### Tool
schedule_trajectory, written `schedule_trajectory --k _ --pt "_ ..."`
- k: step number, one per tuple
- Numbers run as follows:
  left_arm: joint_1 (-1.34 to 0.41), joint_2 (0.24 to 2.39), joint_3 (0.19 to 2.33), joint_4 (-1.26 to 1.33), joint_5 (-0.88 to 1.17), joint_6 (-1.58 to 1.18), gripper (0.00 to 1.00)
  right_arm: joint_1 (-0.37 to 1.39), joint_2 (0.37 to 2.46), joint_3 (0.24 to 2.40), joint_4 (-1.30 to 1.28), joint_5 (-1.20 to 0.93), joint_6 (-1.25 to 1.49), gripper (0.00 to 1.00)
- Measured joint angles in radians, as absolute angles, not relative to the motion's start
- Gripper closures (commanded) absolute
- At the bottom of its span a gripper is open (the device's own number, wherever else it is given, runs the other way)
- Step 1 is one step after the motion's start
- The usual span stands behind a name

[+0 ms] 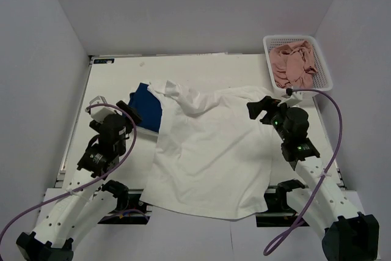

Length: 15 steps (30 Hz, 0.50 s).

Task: Fold and stack the t-shirts
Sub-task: Put the neatly folded tshirt into the corner of the board with the left arm

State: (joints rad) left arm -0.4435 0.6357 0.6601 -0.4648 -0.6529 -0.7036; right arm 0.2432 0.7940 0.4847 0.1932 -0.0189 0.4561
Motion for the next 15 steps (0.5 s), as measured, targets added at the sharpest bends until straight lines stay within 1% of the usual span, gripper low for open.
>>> schedule_trajectory --k 8,10,15 --pt "-0.449 0.622 0.66 -0.473 -0.688 -0.714 0.0 0.244 0.78 0.482 0.209 -0.042 0.405 0.1" --pt "-0.449 0.619 0.661 -0.487 -0.706 -0.735 0.0 0.245 0.813 0.492 0.206 -0.058 0.386 0.1" --pt "-0.449 0.626 0.661 -0.509 -0.719 -0.76 0.0 0.264 1.01 0.586 0.182 -0.109 0.36 0.1"
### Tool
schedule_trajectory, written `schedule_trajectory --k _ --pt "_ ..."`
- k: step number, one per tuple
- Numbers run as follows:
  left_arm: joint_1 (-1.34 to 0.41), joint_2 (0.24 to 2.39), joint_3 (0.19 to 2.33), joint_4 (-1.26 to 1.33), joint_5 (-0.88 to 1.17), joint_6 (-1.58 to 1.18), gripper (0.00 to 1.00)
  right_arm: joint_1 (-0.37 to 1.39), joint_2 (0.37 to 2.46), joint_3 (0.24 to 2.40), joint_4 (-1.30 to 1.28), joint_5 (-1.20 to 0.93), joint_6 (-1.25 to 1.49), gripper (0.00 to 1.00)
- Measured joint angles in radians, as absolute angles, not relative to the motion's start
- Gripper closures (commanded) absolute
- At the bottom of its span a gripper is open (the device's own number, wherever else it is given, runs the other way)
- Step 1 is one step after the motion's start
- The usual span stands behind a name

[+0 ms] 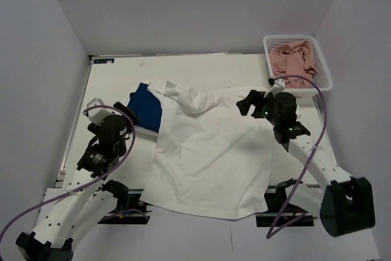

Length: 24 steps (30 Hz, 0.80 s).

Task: Fold and stack the t-shirts
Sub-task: Put the neatly folded tshirt into the corner of the board with the left arm

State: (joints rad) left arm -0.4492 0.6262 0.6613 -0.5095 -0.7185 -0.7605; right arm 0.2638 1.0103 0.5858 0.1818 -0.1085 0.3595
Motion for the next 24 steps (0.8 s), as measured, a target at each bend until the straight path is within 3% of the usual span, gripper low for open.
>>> schedule_trajectory --k 10,16,24 --pt "-0.449 0.714 0.662 -0.511 -0.673 -0.751 0.0 0.511 1.574 0.901 0.194 -0.165 0.334 0.1" --pt "-0.449 0.714 0.662 -0.482 -0.626 -0.725 0.0 0.571 1.876 1.081 0.213 -0.168 0.369 0.1" --pt "-0.449 0.714 0.662 -0.47 -0.617 -0.717 0.0 0.544 1.958 1.124 0.238 -0.101 0.479 0.1"
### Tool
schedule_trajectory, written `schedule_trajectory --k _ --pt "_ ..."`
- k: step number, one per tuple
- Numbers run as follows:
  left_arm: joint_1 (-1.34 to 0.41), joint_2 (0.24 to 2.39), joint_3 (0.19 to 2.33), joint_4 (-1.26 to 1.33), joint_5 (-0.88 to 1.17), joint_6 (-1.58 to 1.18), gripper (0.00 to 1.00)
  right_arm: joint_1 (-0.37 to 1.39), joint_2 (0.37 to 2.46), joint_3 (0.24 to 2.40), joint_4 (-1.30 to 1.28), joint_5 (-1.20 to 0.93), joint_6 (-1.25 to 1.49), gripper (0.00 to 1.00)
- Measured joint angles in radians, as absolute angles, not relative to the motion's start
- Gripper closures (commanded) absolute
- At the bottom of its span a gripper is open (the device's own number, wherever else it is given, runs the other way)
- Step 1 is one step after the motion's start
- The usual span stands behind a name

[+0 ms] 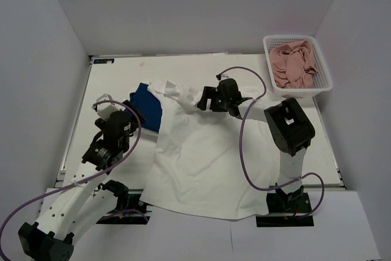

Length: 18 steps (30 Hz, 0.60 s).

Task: Fold and stack the t-shirts
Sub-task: Put the neatly folded tshirt into the corner of the board with the left arm

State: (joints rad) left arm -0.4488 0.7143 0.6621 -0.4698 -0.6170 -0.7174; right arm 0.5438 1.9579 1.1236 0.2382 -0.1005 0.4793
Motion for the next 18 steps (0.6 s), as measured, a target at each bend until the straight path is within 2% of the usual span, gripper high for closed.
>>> schedule_trajectory --k 6,14,18 --pt "-0.449 0.712 0.662 -0.469 -0.616 -0.715 0.0 0.459 1.896 1.052 0.226 -0.06 0.61 0.1" --pt "-0.449 0.731 0.662 -0.456 -0.607 -0.715 0.0 0.302 1.674 0.865 0.03 0.15 0.702 0.1" --pt "-0.449 0.753 0.662 -0.454 -0.594 -0.713 0.0 0.25 1.627 0.824 -0.013 0.22 0.718 0.1"
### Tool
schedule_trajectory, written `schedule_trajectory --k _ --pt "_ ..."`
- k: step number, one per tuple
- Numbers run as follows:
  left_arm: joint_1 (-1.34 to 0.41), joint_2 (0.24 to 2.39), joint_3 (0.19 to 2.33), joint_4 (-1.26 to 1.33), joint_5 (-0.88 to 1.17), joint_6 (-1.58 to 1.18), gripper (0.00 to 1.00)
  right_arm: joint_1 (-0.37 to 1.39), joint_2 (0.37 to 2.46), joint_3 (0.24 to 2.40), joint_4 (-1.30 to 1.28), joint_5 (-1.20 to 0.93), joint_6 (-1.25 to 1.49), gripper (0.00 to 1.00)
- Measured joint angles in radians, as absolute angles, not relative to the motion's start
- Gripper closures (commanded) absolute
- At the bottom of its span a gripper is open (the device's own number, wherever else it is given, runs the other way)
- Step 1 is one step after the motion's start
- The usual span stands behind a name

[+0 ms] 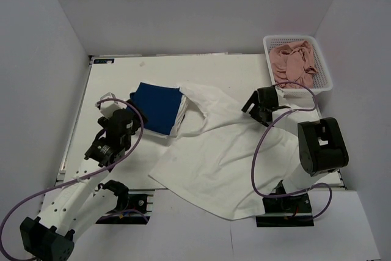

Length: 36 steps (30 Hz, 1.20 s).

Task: Fold and stack the t-shirts
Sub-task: Put the neatly folded tshirt into the corner of the board with the left arm

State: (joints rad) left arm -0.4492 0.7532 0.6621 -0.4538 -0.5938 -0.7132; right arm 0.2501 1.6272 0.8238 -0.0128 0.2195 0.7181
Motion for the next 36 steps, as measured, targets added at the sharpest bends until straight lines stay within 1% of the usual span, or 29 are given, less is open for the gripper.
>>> schedule_trajectory --k 6,10,16,19,25,30,36 --pt "-0.449 0.795 0.665 -0.411 -0.55 -0.683 0.0 0.21 1.596 0.79 -0.006 0.215 0.717 0.1" --pt "-0.449 0.879 0.674 -0.379 -0.522 -0.663 0.0 0.203 1.544 0.765 -0.063 0.222 0.691 0.1" --pt "-0.441 1.082 0.705 -0.281 -0.461 -0.644 0.0 0.215 1.352 0.693 -0.066 0.12 0.608 0.1" --pt "-0.44 1.225 0.767 -0.254 -0.433 -0.644 0.0 0.236 1.302 0.693 -0.049 0.091 0.575 0.1" --pt "-0.428 1.489 0.913 -0.196 -0.381 -0.6 0.0 0.271 1.31 0.692 -0.036 0.044 0.54 0.1" --pt "-0.381 1.685 1.015 -0.237 -0.353 -0.607 0.0 0.273 1.343 0.692 -0.035 0.038 0.54 0.1" --pt "-0.303 1.751 1.105 -0.305 -0.342 -0.641 0.0 0.273 1.346 0.692 -0.035 0.049 0.546 0.1"
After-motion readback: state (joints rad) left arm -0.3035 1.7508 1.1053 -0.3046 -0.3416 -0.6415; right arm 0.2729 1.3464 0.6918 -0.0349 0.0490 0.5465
